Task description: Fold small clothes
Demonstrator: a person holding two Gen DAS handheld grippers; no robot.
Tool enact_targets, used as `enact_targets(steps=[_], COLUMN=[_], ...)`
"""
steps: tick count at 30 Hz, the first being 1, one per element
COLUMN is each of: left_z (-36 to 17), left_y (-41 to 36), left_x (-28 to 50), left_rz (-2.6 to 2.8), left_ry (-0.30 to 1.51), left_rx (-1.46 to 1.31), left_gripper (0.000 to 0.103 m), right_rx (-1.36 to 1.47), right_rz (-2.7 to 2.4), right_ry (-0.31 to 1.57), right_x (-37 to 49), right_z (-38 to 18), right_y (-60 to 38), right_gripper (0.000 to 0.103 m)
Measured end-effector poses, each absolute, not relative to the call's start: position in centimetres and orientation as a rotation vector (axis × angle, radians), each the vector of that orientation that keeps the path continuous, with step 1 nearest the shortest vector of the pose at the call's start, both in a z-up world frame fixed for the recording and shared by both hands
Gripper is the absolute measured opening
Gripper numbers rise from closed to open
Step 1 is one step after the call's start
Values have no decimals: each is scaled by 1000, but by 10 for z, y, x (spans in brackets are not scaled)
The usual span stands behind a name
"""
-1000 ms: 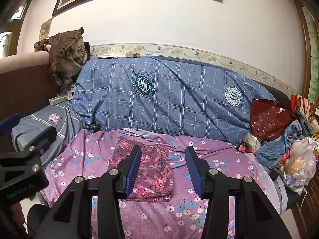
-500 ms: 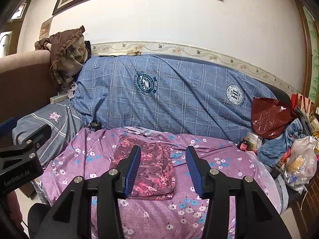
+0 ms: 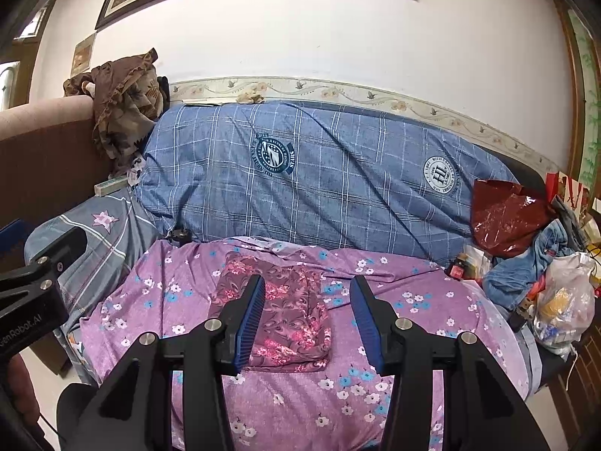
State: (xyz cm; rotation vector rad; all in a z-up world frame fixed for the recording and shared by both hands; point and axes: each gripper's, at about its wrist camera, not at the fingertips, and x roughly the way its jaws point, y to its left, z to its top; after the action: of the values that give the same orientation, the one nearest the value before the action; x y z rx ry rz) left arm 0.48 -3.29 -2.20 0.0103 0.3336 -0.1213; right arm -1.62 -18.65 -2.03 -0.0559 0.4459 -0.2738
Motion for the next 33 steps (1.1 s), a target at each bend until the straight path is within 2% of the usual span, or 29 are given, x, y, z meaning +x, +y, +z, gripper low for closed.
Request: enact_targets(steps=[33], left_z=[-10], left_y=[-42], left_x=[-12], left_rz=[-175], left_ry=[301], left_rx=[1], left_gripper=[103], right_rx=[14], right_rz=[-328], right_ry=[402], right_x=[-34], right_z=[-11], right_y=[-210], right_gripper=[52])
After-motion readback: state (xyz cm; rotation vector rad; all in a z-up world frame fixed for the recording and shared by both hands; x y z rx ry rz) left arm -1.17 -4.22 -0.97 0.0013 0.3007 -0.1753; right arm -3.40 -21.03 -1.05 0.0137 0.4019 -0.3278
